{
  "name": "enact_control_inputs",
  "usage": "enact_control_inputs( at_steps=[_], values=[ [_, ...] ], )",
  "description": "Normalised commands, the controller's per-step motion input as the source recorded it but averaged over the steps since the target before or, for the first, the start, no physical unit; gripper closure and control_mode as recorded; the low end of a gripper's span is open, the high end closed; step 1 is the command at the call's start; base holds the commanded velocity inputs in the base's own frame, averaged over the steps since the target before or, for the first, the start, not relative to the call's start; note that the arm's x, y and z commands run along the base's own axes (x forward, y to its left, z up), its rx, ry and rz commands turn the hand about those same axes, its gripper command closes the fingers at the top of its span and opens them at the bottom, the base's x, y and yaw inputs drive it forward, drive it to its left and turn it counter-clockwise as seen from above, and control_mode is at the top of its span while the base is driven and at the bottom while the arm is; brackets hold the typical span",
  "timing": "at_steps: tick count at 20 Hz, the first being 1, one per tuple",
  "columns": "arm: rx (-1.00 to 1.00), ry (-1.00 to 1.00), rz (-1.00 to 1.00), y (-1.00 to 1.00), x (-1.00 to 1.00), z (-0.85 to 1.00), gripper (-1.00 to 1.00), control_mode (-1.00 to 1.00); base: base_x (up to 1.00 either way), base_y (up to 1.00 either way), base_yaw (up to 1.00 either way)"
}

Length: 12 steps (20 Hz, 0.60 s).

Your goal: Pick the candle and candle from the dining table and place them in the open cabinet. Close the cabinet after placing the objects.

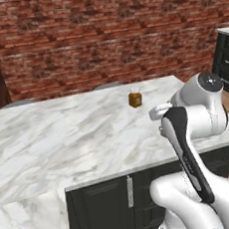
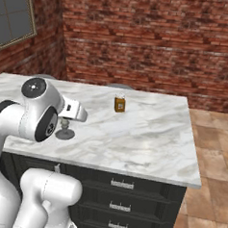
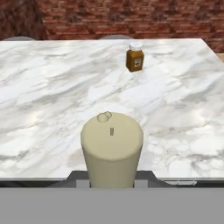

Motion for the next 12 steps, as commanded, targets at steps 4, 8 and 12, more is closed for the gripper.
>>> enact_control_inputs(
  at_steps=[4,8,12],
  values=[
    [0.0,0.07,0.0,0.0,-0.01,0.09,1.0,-1.0,0.0,0.0,0.0],
    [0.0,0.02,0.0,0.0,-0.01,0.0,1.0,-1.0,0.0,0.0,0.0],
    [0.0,0.0,0.0,-0.01,-0.07,0.0,1.0,-1.0,0.0,0.0,0.0]
  ],
)
